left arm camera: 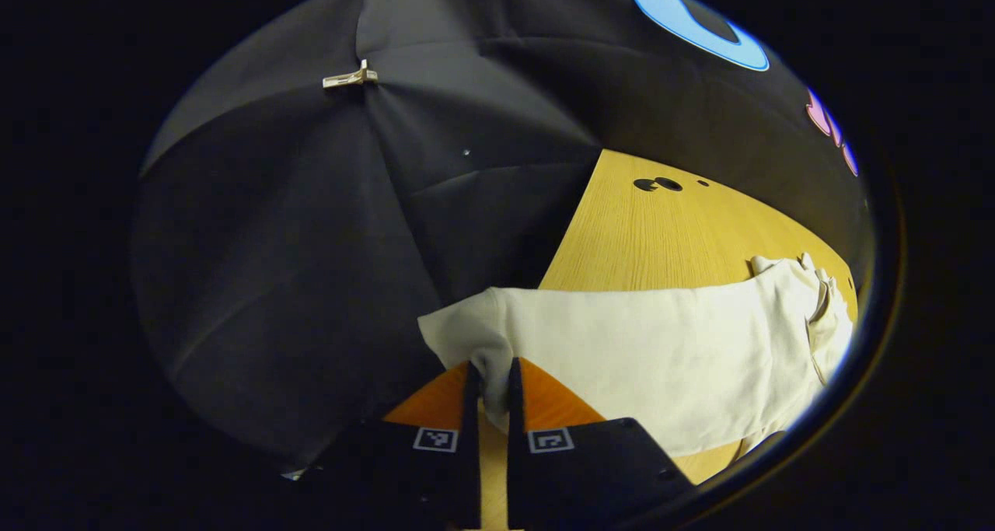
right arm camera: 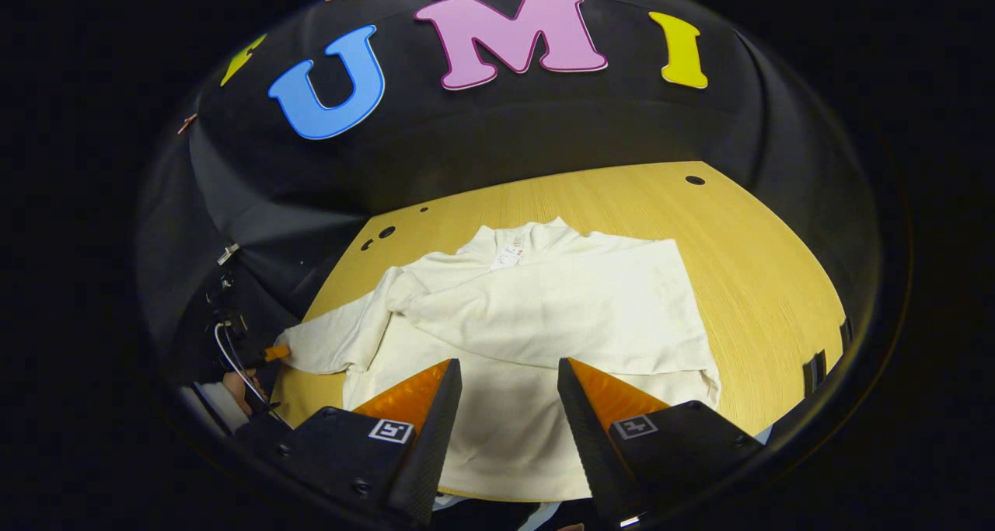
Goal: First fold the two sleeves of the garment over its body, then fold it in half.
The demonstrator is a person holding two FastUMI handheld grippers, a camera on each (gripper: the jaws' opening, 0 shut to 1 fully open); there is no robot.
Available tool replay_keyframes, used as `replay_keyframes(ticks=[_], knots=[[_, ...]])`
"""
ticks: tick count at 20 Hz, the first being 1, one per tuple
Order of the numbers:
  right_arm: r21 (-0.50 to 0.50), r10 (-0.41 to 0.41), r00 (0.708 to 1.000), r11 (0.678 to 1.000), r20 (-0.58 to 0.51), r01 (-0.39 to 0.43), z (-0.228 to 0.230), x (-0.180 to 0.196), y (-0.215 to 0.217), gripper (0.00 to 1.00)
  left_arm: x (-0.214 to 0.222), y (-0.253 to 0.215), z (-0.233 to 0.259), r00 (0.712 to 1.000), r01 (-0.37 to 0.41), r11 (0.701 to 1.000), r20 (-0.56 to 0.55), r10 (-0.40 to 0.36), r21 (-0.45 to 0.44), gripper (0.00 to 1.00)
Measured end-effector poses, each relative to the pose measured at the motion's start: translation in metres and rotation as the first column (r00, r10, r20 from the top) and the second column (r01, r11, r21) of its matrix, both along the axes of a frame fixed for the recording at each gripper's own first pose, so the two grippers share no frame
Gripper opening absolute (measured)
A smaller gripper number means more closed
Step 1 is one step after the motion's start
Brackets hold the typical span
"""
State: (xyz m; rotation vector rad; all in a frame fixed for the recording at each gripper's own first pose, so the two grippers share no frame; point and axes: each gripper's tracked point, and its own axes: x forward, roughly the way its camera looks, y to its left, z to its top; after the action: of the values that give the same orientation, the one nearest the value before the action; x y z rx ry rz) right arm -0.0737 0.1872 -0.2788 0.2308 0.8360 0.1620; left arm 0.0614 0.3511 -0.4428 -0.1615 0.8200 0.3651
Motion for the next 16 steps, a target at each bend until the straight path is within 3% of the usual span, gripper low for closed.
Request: replay_keyframes(ticks=[2, 8, 11, 16], knots=[[0.006, -0.003, 1.000, 1.000, -0.001, 0.003, 0.002, -0.004, -0.005, 0.77, 0.006, -0.012, 0.013, 0.999, 0.027, 1.000, 0.034, -0.027, -0.009, 0.14], [0.014, -0.030, 0.999, 0.999, 0.021, 0.030, 0.008, -0.002, -0.030, 0.77, 0.029, -0.070, 0.094, 0.975, 0.098, 0.995, 0.204, -0.088, -0.037, 0.13], [0.022, -0.053, 0.998, 0.998, 0.029, 0.052, 0.010, -0.002, -0.048, 0.77, 0.041, -0.114, 0.136, 0.955, 0.143, 0.987, 0.272, -0.119, -0.067, 0.09], [0.021, -0.096, 0.995, 0.995, 0.024, 0.095, 0.008, -0.010, -0.084, 0.78, 0.054, -0.216, 0.189, 0.905, 0.281, 0.955, 0.357, -0.232, -0.092, 0.13]])
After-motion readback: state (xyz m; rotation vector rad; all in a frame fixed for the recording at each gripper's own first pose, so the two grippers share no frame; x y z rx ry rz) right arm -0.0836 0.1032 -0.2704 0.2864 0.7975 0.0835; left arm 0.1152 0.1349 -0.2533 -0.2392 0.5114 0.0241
